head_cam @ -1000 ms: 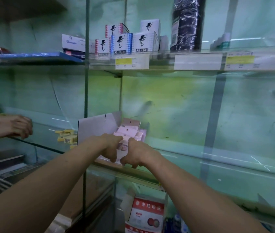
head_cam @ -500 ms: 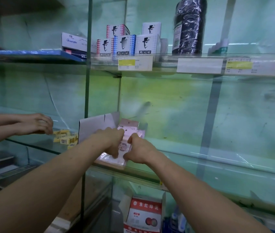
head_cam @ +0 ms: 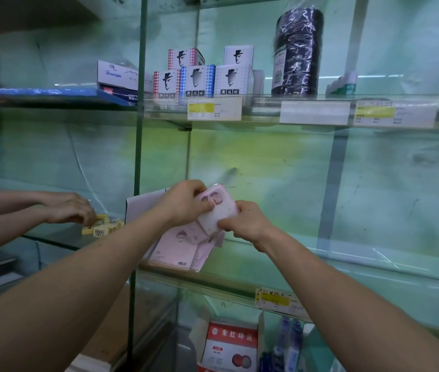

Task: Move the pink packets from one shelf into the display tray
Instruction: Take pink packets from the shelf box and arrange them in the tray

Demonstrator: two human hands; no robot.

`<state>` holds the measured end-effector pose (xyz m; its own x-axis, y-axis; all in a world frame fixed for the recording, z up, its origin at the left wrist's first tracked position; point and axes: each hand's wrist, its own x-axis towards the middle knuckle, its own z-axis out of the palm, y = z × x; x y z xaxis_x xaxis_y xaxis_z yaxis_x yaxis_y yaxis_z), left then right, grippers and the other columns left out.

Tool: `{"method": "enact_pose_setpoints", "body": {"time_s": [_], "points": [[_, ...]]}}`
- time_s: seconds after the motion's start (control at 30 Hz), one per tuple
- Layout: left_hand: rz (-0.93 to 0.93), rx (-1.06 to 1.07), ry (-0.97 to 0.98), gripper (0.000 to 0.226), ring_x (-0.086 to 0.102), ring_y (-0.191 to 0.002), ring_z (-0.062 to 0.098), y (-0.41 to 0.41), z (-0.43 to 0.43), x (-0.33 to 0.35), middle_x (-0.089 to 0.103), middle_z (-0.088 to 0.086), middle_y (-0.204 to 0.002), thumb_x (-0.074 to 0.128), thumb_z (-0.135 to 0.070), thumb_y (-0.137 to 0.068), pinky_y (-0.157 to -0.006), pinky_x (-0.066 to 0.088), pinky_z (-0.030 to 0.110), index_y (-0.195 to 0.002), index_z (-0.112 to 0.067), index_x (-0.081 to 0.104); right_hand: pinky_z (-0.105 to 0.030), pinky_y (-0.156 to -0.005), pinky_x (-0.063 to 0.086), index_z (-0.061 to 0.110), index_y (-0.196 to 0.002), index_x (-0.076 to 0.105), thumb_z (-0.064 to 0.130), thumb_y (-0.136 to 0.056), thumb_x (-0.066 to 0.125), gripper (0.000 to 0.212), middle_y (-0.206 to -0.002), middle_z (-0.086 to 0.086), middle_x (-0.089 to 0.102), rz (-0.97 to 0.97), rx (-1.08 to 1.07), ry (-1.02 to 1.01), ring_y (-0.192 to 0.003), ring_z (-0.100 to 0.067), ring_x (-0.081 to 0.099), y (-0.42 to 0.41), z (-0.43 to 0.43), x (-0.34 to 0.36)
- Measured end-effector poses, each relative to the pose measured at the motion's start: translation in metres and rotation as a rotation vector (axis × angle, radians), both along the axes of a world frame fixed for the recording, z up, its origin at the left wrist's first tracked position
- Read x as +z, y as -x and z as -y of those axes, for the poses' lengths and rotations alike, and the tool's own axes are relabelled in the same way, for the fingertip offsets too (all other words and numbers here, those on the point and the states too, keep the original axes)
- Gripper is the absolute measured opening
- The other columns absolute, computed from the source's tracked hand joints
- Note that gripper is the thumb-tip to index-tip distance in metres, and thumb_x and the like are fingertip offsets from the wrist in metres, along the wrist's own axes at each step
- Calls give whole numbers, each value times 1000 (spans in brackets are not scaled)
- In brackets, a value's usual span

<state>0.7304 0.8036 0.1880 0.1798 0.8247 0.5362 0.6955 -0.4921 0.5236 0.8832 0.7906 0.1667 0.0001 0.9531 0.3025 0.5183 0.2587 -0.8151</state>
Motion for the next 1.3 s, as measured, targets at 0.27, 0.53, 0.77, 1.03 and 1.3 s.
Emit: {"method": "enact_pose_setpoints", "body": {"time_s": [0.27, 0.53, 0.77, 1.03, 1.3], "points": [[-314, 176, 418, 54, 58, -95, 23, 0, 1, -26, 57, 10, -128, 61, -37, -89, -87, 49, 31, -133, -11, 45, -32, -56, 39, 15, -77, 53, 9, -78, 60, 9, -80, -10, 59, 65, -185, -131, -67, -27, 51, -18, 0, 5], [-370, 253, 507, 73, 56, -97, 21, -3, -9, -44, 54, 8, -128, 73, -38, -78, -84, 49, 32, -136, -12, 36, -32, -66, 46, 13, -96, 63, 14, -84, 57, 13, -87, -4, 60, 324, -208, -188, -83, -28, 59, -11, 12, 0], [-493, 277, 436, 39, 55, -90, 21, -7, 0, -42, 61, 8, -114, 62, -31, -86, -78, 46, 26, -117, -9, 56, -27, -51, 33, 14, -61, 52, 13, -84, 57, 24, -57, 0, 46, 303, -124, -198, -55, -19, 42, -11, 19, -7], [-618, 385, 160, 28, 59, -105, 25, -27, 4, -44, 62, 9, -117, 43, -14, -91, -82, 45, 31, -114, -11, 59, -35, -63, 46, 10, -77, 55, 16, -88, 52, 13, -83, -9, 60, 394, -239, -370, -78, -29, 56, -26, 37, -3], [-657, 534, -15, 32, 60, -109, 27, -31, 12, -34, 61, 8, -119, 40, -8, -93, -85, 47, 34, -121, -11, 55, -31, -62, 45, 16, -104, 66, 10, -86, 48, 26, -95, -9, 68, 557, -309, -404, -85, -31, 59, -64, 53, -10]]}}
